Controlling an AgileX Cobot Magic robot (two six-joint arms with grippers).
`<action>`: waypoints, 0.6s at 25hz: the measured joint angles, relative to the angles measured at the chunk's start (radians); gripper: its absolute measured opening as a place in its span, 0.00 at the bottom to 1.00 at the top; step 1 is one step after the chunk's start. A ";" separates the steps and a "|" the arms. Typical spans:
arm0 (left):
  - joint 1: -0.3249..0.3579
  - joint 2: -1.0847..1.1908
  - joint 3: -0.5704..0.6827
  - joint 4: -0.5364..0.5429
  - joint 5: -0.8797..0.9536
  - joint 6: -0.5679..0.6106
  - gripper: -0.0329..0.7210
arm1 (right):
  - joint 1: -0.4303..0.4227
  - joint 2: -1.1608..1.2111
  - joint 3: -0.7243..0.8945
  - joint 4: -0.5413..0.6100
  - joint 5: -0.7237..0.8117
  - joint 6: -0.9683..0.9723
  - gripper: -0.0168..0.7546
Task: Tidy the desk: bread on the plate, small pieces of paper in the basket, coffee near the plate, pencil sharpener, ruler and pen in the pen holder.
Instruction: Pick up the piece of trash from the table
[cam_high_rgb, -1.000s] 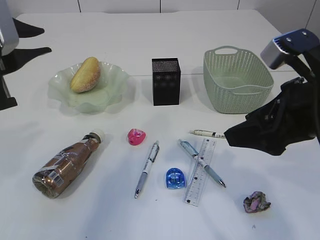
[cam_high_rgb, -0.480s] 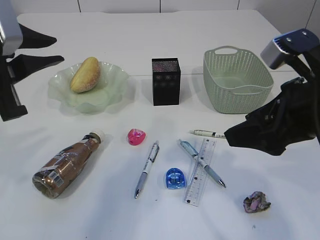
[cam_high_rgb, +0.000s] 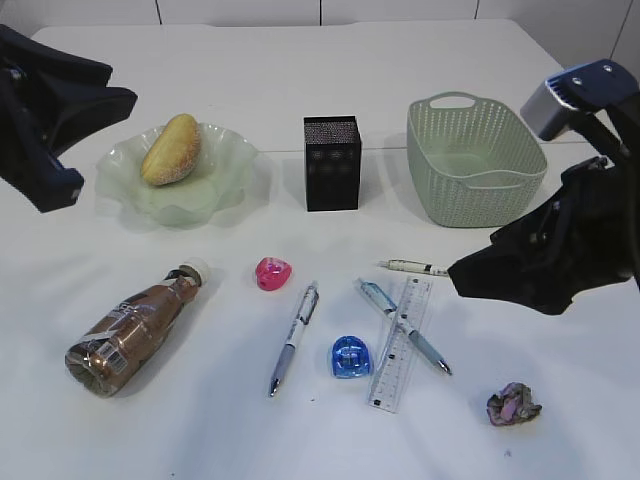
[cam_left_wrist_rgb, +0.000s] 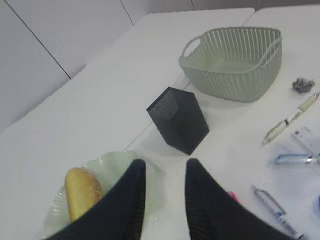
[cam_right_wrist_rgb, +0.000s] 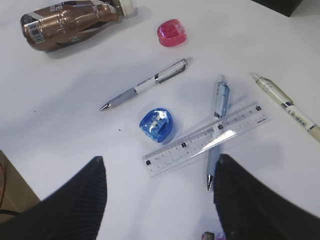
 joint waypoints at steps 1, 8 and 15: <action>0.000 0.000 0.000 -0.062 0.000 0.000 0.29 | 0.000 0.000 0.000 0.000 0.002 0.000 0.70; 0.000 0.000 0.000 -0.372 -0.013 0.000 0.29 | 0.000 0.000 0.000 -0.029 0.033 0.092 0.70; 0.000 0.000 0.000 -0.403 -0.032 0.000 0.29 | 0.000 0.000 0.000 -0.319 0.088 0.398 0.70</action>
